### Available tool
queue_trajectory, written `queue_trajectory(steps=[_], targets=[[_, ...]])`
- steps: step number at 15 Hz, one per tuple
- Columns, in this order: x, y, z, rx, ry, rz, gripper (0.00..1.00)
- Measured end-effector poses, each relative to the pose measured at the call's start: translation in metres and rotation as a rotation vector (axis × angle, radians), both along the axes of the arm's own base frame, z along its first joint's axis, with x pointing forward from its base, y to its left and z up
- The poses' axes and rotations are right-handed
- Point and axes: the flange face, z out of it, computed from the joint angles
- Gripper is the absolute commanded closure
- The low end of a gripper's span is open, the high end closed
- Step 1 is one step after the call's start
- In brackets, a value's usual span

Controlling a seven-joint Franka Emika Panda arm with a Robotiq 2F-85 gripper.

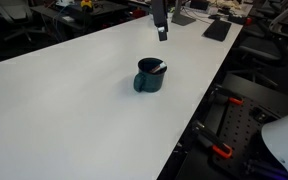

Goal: Remove the marker from the mug

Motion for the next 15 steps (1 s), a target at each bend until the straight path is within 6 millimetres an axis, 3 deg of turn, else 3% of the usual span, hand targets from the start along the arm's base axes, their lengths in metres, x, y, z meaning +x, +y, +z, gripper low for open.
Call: queue_trajectory(steps=[5, 12, 15], targets=[[0.009, 0.003, -0.015, -0.003, 0.017, -0.004, 0.0], [0.013, 0.005, -0.021, -0.007, 0.025, -0.01, 0.0], [0.017, 0.012, -0.035, -0.012, 0.047, -0.015, 0.0]])
